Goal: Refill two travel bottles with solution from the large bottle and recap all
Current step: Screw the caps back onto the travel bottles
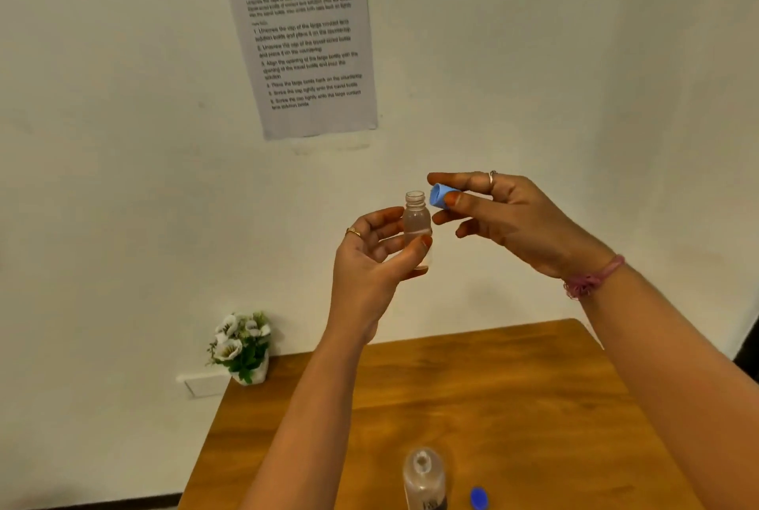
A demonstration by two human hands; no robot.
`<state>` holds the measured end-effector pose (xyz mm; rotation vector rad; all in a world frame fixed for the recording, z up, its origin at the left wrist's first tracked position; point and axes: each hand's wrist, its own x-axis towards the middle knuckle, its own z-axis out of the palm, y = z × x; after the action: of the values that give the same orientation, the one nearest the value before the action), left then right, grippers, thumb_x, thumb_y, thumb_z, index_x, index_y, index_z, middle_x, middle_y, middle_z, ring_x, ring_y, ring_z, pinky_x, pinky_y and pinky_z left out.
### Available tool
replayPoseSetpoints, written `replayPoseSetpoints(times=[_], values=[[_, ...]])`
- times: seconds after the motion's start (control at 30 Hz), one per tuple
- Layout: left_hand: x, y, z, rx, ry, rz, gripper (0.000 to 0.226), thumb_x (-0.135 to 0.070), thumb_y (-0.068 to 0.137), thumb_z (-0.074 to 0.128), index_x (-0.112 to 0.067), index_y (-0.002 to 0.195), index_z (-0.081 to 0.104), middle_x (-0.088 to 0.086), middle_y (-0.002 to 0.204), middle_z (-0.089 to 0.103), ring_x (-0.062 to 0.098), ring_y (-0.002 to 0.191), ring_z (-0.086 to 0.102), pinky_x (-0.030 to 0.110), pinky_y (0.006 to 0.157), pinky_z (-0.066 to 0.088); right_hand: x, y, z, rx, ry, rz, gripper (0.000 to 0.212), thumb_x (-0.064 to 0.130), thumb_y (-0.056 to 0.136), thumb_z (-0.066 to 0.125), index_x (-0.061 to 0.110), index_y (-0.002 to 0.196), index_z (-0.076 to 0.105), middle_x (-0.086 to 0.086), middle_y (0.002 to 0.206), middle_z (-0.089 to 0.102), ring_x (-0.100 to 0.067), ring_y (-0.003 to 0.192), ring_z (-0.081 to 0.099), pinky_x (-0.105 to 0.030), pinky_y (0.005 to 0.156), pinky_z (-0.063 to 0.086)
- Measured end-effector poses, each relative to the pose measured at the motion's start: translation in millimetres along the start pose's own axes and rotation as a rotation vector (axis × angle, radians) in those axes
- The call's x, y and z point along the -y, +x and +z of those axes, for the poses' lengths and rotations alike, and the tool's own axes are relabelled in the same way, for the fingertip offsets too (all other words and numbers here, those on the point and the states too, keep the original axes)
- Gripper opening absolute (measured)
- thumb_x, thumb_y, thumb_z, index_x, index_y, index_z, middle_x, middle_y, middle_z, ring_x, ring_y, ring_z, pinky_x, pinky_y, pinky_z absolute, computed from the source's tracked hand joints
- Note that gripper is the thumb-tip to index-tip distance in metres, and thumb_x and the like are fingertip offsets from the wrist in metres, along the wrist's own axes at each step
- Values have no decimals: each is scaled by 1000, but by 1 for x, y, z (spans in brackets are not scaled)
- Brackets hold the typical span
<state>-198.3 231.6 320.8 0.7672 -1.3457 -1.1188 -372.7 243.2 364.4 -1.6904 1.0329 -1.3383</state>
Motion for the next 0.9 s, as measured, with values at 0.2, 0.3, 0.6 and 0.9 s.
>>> replayPoseSetpoints(times=[0.2, 0.3, 0.6, 0.9], values=[[-20, 18, -1, 2, -37, 73, 41, -3, 78, 71, -24, 110, 55, -2, 104, 71, 13, 92, 71, 27, 62, 57, 36, 28, -5, 45, -120, -100, 32, 16, 90, 56, 20, 121, 56, -1, 107, 66, -11, 86, 67, -20, 70, 54], [-26, 23, -1, 0, -45, 85, 43, -3, 78, 71, -19, 114, 55, 2, 106, 71, 15, 92, 71, 29, 63, 59, 45, 39, -9, 32, -128, -124, 29, 16, 87, 61, 19, 115, 58, -2, 106, 68, -11, 83, 67, -19, 69, 53], [-30, 29, 2, -2, -27, 77, 46, -8, 78, 73, -14, 119, 54, 7, 108, 71, 17, 92, 71, 34, 69, 60, 65, 57, -13, 100, -320, -171, 21, 20, 82, 67, 23, 103, 67, 6, 101, 71, -5, 91, 66, -16, 70, 53], [-27, 31, 6, -2, -57, 52, 43, -9, 78, 73, -17, 116, 54, 1, 101, 73, 17, 91, 71, 32, 67, 59, 67, 65, -7, 62, -558, -104, 43, 46, 72, 69, 16, 103, 63, -2, 86, 68, -11, 77, 61, -25, 73, 51]])
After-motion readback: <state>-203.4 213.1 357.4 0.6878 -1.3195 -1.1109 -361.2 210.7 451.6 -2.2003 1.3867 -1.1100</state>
